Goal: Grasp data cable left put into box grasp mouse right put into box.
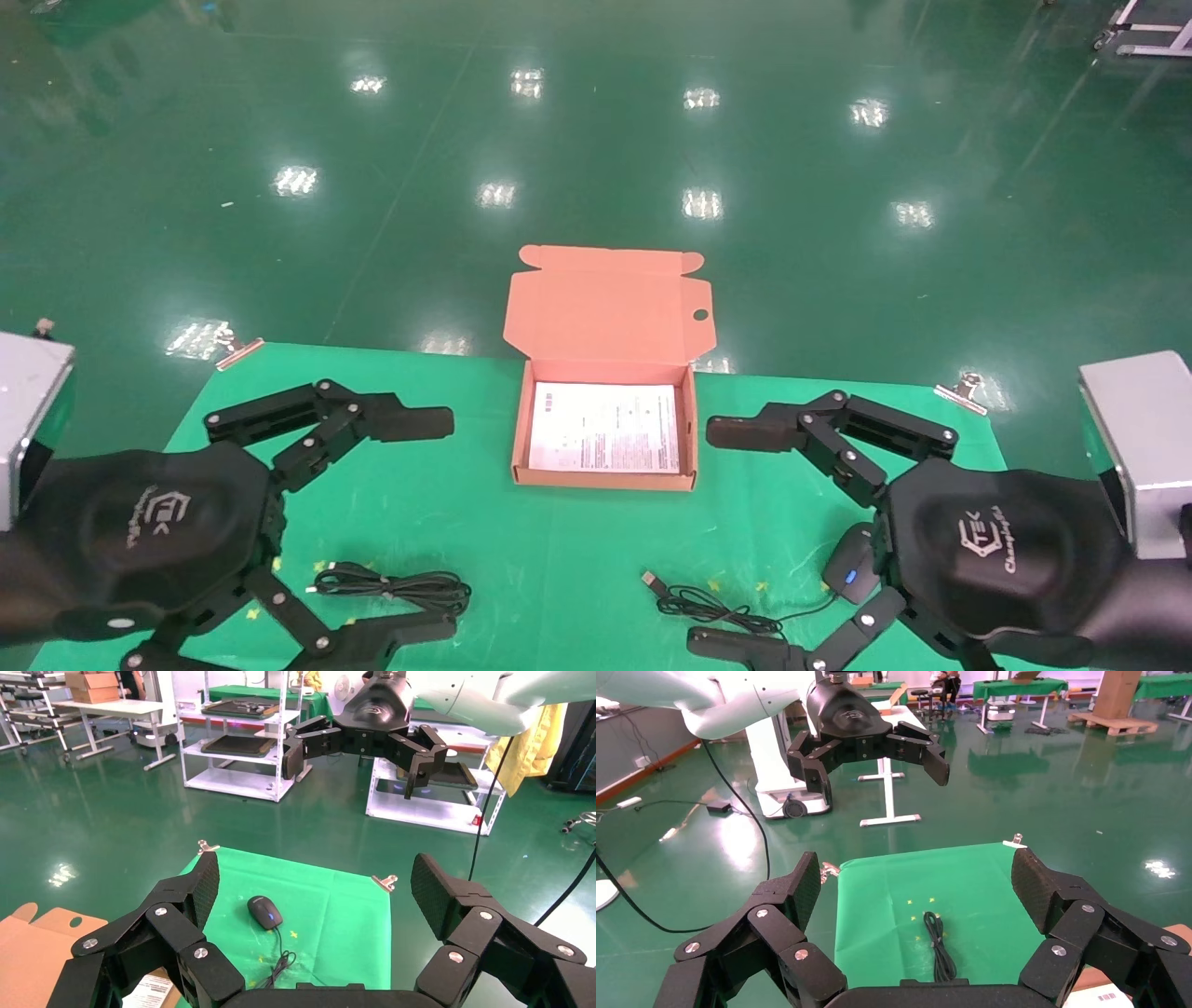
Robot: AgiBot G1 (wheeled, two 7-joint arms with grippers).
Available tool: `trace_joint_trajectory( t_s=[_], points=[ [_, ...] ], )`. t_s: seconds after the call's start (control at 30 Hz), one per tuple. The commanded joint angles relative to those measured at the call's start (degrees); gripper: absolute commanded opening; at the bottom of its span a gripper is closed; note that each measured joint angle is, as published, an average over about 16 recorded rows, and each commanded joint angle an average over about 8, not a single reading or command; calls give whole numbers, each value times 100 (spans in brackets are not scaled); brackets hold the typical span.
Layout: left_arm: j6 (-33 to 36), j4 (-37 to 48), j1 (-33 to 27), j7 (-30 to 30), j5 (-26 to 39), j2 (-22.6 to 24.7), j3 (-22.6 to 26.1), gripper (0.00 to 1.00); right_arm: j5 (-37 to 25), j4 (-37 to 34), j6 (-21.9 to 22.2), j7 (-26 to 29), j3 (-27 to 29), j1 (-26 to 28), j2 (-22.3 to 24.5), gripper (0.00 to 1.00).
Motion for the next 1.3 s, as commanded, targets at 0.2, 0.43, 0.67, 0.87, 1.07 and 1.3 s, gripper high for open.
trace_joint_trajectory(
  t_s=[0.2, 0.43, 0.67, 0.87, 1.07, 1.3],
  points=[
    [0, 0, 0, 0, 0, 0, 0, 100, 0, 0, 0, 0, 0, 0, 0, 100],
    [0, 0, 0, 0, 0, 0, 0, 100, 0, 0, 0, 0, 0, 0, 0, 100],
    [-14, 11, -12, -6, 40, 11, 28, 100, -9, -3, 4, -4, 1, -2, 6, 100],
    [3, -46, -118, -100, 274, 7, 145, 100, -355, 98, 30, -221, -31, 89, 94, 100],
    [50, -106, -505, -330, 863, 52, 433, 100, -1089, 295, -29, -599, -197, 376, 149, 100],
    [215, -222, -1272, -745, 1995, 201, 979, 100, -2212, 393, -205, -1127, -624, 982, -15, 100]
  ],
)
